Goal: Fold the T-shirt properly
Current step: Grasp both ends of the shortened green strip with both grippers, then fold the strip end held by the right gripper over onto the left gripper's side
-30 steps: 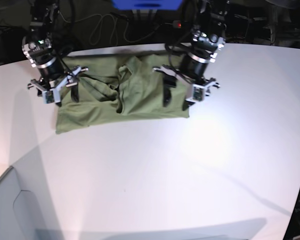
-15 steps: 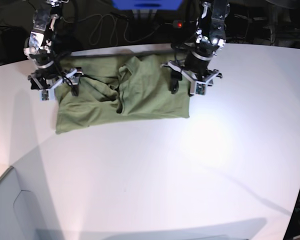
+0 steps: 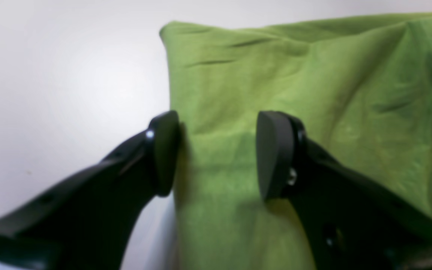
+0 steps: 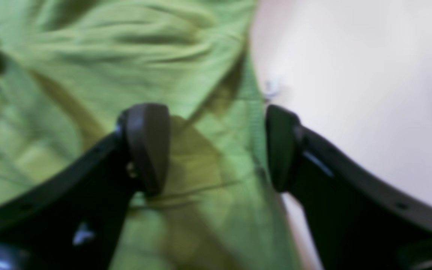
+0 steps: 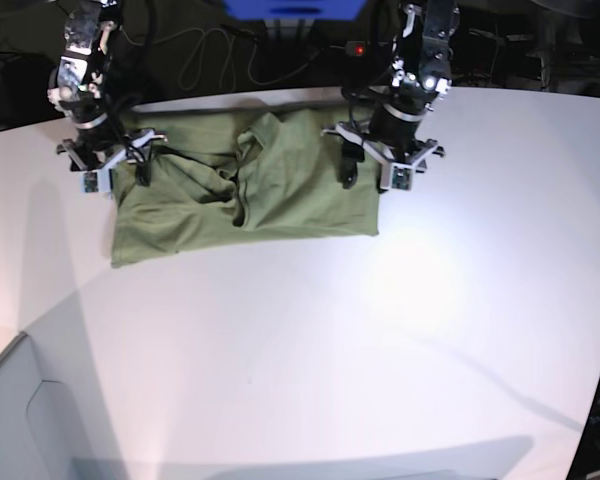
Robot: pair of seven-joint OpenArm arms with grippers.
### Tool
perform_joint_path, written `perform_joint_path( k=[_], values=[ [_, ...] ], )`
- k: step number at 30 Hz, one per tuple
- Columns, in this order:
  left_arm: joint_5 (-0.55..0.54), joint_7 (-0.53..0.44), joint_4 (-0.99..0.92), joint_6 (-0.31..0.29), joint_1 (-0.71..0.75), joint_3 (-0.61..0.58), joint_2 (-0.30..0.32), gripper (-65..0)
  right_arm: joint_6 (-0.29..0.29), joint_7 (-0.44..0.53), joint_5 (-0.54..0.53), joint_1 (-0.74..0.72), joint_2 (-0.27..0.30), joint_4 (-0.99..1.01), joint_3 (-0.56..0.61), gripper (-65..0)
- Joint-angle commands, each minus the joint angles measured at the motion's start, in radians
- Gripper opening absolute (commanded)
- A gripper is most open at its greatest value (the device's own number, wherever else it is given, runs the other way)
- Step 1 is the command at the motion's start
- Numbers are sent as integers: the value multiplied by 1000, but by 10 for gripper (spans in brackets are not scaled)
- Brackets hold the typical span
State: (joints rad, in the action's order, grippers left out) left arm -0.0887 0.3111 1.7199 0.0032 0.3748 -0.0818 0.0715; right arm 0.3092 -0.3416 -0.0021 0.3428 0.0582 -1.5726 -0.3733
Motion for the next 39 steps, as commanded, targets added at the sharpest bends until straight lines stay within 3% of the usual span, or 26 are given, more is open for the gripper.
perform_joint_path(
  k=[1,5,12,17,25,30,39],
  values=[
    [-4,-26,16,-2,3,-2,-3,-332,8,-37,-2,12,2,-4,10,-342],
    [-4,-26,16,-2,3,1,-5,-332,8,-38,0,16,2,-4,50,-391],
    [-4,-26,16,1,5,1,-5,-332,8,-38,-2,17,1,-4,76,-648],
    [-4,-26,16,1,13,3,-3,-332,8,-34,-2,19,6,-55,72,-649],
    [-4,-25,15,2,13,3,-5,-330,8,-34,-2,74,-1,-334,112,-649],
    [-4,-25,-42,2,5,-2,-6,-329,8,-34,0,105,1,-458,239,-649],
    [-4,-17,-73,4,5,-2,-6,-329,6,-37,50,40,7,-450,621,-649]
  ],
)
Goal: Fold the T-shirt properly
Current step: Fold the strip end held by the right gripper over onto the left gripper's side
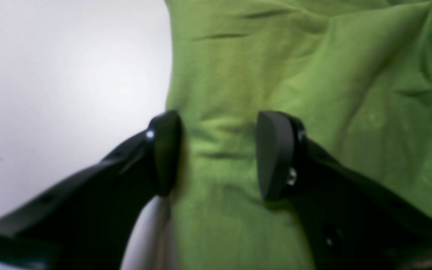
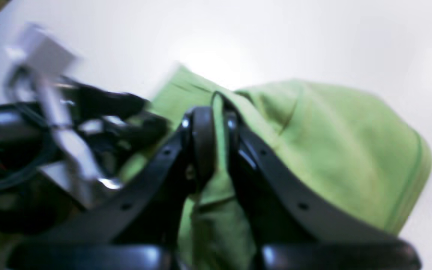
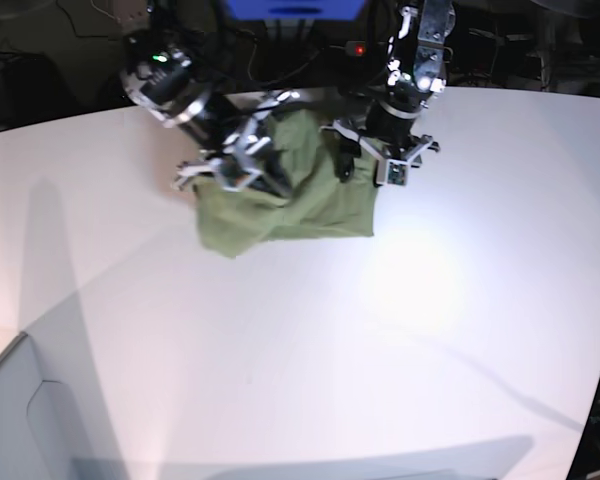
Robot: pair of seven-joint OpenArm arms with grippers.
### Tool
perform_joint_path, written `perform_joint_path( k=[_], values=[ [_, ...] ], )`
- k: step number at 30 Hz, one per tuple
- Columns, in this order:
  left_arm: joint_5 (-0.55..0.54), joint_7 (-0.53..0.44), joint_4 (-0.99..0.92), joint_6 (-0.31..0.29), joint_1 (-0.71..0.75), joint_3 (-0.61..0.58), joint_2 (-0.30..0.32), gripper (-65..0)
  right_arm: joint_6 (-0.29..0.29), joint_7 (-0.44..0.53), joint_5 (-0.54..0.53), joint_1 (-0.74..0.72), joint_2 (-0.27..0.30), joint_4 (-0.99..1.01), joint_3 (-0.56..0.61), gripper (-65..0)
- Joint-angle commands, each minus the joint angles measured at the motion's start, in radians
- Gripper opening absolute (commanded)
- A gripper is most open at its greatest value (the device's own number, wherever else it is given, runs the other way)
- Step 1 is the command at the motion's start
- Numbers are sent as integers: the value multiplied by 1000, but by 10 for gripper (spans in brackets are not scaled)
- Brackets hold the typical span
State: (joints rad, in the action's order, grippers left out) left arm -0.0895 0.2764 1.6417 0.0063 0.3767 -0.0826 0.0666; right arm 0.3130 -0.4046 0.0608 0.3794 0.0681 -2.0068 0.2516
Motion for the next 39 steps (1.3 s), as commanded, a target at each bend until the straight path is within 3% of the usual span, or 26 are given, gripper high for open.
perform_joint_path(
  k=[1,8,15,23,28,36,39],
  values=[
    [0,17,7,1,3,-1,-1,-329,2,26,9,-13,-3,8,38,-649],
    [3,19,24,1,8,2,2,-329,1,29,98,-109,-9,183,170,-649],
    [1,19,153,2,51,7,8,-329,1,28,98,-129,-4,223,165,-649],
    [-3,19,305,2,126,145,3,-328,1,28,98,-127,-6,222,167,-649],
    [-3,13,154,-4,109,192,3,-334,1,29,98,-127,-7,214,170,-649],
    [-5,17,45,-6,46,177,-18,-455,1,29,96,-129,-15,172,217,-649],
    [-5,19,36,-6,32,174,-24,-463,1,29,101,-133,-47,226,220,-649]
  ],
)
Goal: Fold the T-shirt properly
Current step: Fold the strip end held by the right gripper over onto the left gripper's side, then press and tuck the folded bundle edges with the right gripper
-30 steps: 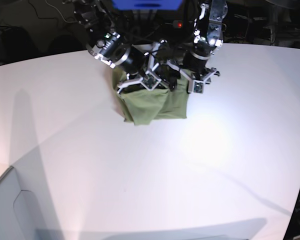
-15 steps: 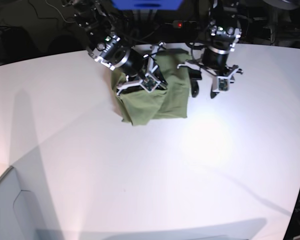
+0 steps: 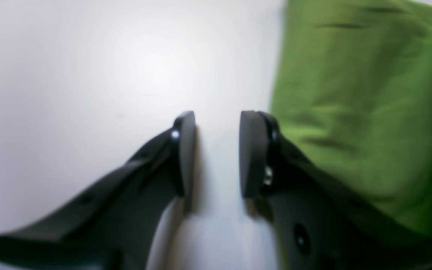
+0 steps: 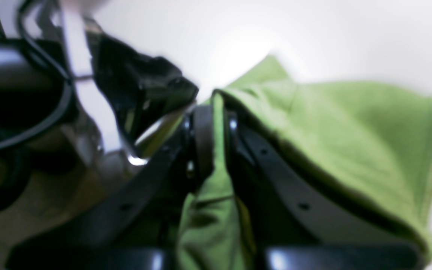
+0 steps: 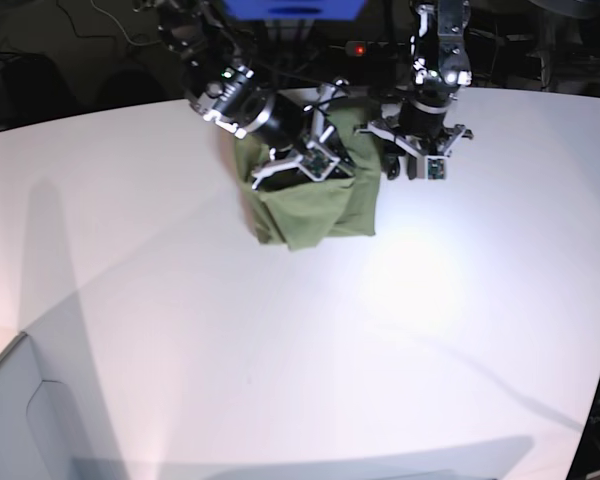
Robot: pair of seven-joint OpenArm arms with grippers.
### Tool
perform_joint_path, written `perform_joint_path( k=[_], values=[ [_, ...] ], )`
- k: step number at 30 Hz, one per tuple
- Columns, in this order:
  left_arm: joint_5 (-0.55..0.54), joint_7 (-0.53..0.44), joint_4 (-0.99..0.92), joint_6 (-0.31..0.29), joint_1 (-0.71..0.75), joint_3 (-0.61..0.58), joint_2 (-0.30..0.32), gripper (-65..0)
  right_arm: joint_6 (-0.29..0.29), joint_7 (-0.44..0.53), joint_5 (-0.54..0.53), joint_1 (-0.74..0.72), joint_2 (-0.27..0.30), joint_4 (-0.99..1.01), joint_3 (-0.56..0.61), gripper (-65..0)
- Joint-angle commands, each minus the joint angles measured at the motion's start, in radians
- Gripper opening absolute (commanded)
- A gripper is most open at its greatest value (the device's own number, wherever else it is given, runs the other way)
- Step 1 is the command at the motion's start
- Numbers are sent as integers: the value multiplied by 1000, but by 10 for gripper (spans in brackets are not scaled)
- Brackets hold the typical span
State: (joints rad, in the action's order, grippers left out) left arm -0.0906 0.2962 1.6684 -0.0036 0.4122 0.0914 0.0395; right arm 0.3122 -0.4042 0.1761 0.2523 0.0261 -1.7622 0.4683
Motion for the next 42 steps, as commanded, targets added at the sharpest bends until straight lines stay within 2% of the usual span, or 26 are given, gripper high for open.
perform_joint_path(
  k=[1,11,13,18,21,26,29,32,37,42],
  values=[
    [-4,-1,8,4,-5,-8,3,-463,2,29,-14,-18,-8,2,4,-649],
    [-2,-1,20,4,6,-23,12,-463,2,24,-19,-63,-5,94,2,-634],
    [-2,-1,20,4,18,-20,13,-463,3,24,-19,-58,4,95,0,-555],
    [-2,-1,71,4,43,54,13,-420,3,29,-19,-28,25,31,27,-281],
    [-2,-1,121,4,61,90,12,-385,2,31,-19,14,48,-67,20,-181],
    [-2,-1,192,4,77,153,13,-374,-2,31,-19,84,73,-221,-69,-168],
    [-2,-1,210,4,77,204,12,-374,2,31,-19,112,70,-256,-158,-168],
    [-2,-1,218,4,75,238,13,-374,3,31,-19,140,73,-256,-191,-168],
    [-2,-1,232,4,70,285,13,-374,3,31,-20,201,67,-238,-184,-168],
    [-2,-1,232,4,66,311,15,-374,3,31,-20,207,71,-141,-65,-168]
  ],
)
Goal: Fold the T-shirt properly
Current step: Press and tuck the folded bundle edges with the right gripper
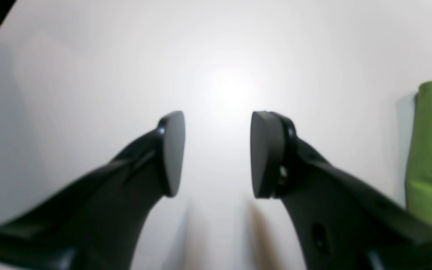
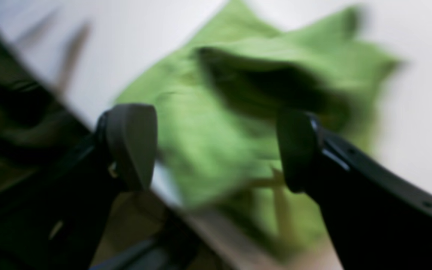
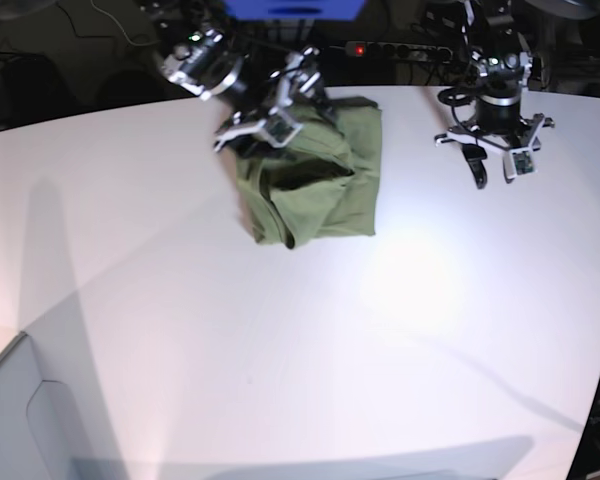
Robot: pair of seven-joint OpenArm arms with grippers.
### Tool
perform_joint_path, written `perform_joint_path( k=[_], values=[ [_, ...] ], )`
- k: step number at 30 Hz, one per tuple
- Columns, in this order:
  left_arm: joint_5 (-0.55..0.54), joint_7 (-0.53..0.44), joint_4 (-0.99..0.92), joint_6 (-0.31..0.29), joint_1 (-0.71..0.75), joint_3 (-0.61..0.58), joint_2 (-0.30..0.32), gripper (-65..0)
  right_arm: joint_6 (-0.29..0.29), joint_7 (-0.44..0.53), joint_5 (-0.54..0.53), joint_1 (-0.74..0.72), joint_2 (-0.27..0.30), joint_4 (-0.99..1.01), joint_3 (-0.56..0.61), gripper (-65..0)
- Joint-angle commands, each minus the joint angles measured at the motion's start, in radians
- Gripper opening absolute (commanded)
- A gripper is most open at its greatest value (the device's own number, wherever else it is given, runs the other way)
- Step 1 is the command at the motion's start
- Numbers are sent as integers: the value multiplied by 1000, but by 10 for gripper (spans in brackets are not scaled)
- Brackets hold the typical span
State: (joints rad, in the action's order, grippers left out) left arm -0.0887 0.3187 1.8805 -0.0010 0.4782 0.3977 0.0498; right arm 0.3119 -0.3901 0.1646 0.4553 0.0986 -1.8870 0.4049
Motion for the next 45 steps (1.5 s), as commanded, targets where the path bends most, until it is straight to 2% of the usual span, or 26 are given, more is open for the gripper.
perform_joint_path(
  k=[1,3,6,12,15,17,21,26,30,35,45],
  values=[
    [-4,-23,20,2,0,5,5,-374,3,16,-9,3,-3,13,30,-168],
    [-4,-23,20,2,0,5,5,-374,3,24,-7,-6,-6,53,70,-168],
    [-4,-23,18,2,0,5,5,-374,3,89,-7,-16,0,42,76,-168],
    [-4,-23,20,2,6,7,5,-374,3,274,-7,-25,48,23,90,-168],
    [-4,-23,20,2,9,10,5,-374,-3,333,-7,-26,54,23,56,-168],
    [-4,-23,20,2,9,25,5,-374,-3,348,-7,-19,46,27,-18,-168],
    [-4,-23,20,2,9,42,3,-374,-3,337,-41,-17,-7,33,-151,-164],
    [-4,-23,20,2,9,50,3,-374,0,337,-96,-51,-15,86,-214,-164],
    [-4,-23,20,2,9,50,3,-374,3,337,-96,-74,-20,157,-186,-165],
    [-4,-23,20,2,11,50,3,-374,2,337,-96,-180,-27,246,-70,-166],
    [5,7,60,2,27,50,3,-374,3,342,-96,-418,-145,470,30,-162]
  ],
)
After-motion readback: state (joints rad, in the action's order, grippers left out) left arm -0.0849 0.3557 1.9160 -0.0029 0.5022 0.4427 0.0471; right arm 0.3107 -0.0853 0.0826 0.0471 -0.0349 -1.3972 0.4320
